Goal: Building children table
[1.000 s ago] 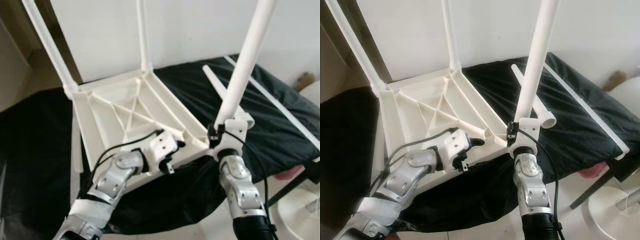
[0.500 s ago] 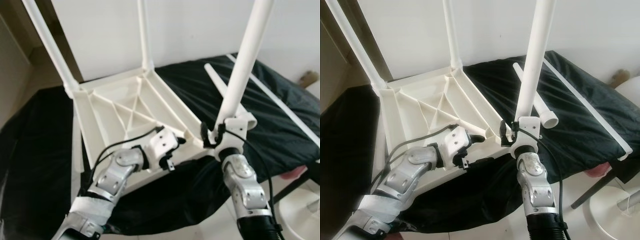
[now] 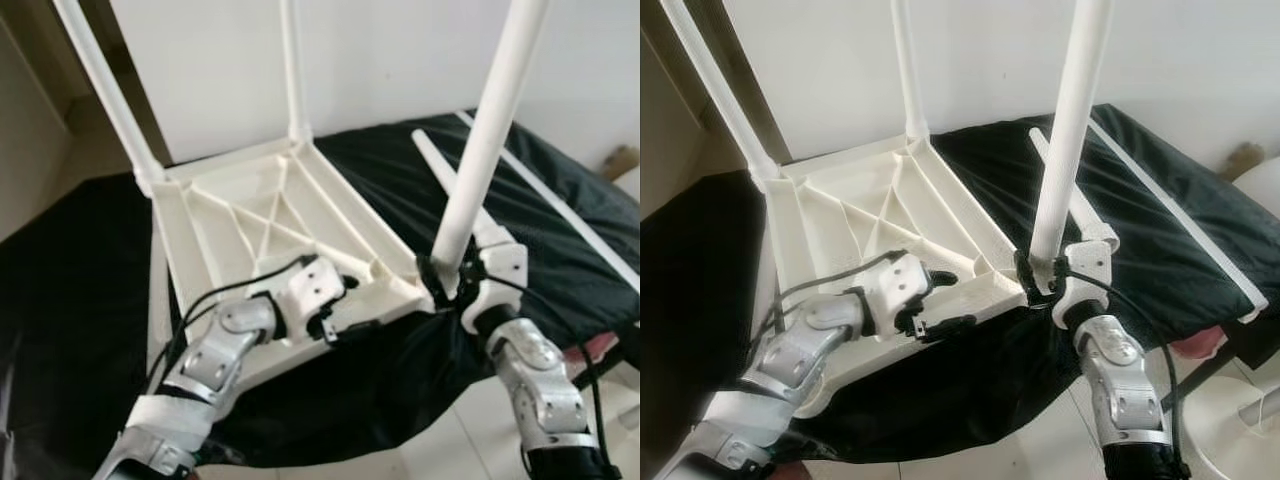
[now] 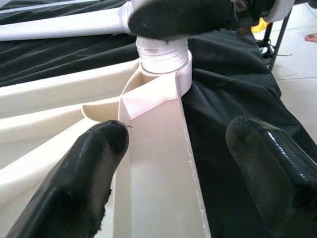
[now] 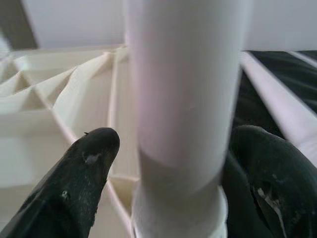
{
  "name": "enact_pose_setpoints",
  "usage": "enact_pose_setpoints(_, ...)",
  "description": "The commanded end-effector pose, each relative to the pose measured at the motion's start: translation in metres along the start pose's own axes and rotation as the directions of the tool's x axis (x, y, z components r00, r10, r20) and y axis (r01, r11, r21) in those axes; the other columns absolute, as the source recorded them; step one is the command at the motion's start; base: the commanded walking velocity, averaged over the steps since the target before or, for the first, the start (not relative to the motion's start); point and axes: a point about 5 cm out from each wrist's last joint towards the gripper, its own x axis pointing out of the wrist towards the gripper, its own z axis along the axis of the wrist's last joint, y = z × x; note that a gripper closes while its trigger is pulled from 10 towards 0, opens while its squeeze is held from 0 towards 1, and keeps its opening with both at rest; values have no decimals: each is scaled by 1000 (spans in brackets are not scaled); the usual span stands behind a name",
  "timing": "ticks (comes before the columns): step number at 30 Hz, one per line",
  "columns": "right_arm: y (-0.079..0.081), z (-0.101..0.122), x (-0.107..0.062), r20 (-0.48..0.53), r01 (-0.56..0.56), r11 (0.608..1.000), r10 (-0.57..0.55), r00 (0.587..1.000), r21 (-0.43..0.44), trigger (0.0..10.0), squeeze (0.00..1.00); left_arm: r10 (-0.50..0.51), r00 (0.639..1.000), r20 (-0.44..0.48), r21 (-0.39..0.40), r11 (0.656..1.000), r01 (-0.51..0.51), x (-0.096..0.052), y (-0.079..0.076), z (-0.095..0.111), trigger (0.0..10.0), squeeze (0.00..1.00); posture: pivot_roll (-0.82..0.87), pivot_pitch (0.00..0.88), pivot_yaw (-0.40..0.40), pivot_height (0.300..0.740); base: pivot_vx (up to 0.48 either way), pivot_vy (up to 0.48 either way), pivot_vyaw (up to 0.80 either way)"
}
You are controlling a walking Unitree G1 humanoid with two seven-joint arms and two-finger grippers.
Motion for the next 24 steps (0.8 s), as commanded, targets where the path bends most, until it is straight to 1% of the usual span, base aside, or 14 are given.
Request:
enact_pose_setpoints(1,-1,-1,1,1,-26,1000,26,1000,-3,10000,0,7,1000,-18,14,1000,-7,-3,2,0,10000,0,-71,0,72,740,0,0,0)
enact_pose_setpoints(2,-2,-2,2,-6,-54,998,54,999,-12,10000,0,5,1000,-20,18,1000,-5,-3,2,0,10000,0,-71,0,76,740,0,0,0)
enact_pose_setpoints(3,-2,-2,2,-6,-54,998,54,999,-12,10000,0,5,1000,-20,18,1000,-5,-3,2,0,10000,0,-71,0,76,740,0,0,0)
enact_pose_setpoints(4,-3,-3,5,-9,-89,996,88,996,-22,10000,0,1,1000,-28,27,1000,0,-3,3,0,10000,0,-74,0,88,740,0,0,0)
enact_pose_setpoints(8,-10,0,23,-16,-194,979,193,981,-62,10000,0,-19,999,-44,45,999,21,-1,4,0,10000,0,-77,0,99,740,0,0,0)
enact_pose_setpoints(13,-11,0,29,-25,-222,972,220,975,-84,10000,0,-19,999,-45,48,999,21,-2,5,1,10000,0,-78,0,101,740,0,0,0)
enact_pose_setpoints(15,-10,-1,35,-30,-246,965,244,969,-92,10000,0,-20,999,-45,48,999,22,-2,6,1,10000,0,-80,0,107,740,0,0,0)
enact_pose_setpoints(20,-6,-3,43,-47,-295,949,292,955,-108,10000,0,-25,999,-43,54,998,27,-1,7,3,10000,0,-80,0,111,740,0,0,0)
enact_pose_setpoints(21,-7,-5,44,-54,-316,942,311,949,-116,2196,0,-25,999,-42,58,998,28,0,7,4,10000,0,-75,0,109,740,0,0,0)
enact_pose_setpoints(22,-9,-6,43,-55,-317,942,312,948,-115,0,0,-25,999,-41,59,998,28,0,7,4,10000,0,-76,0,110,740,0,0,0)
enact_pose_setpoints(24,-10,-7,43,-55,-316,942,311,949,-114,0,0,-25,999,-41,59,998,27,-1,8,4,10000,0,-76,0,110,740,0,0,0)
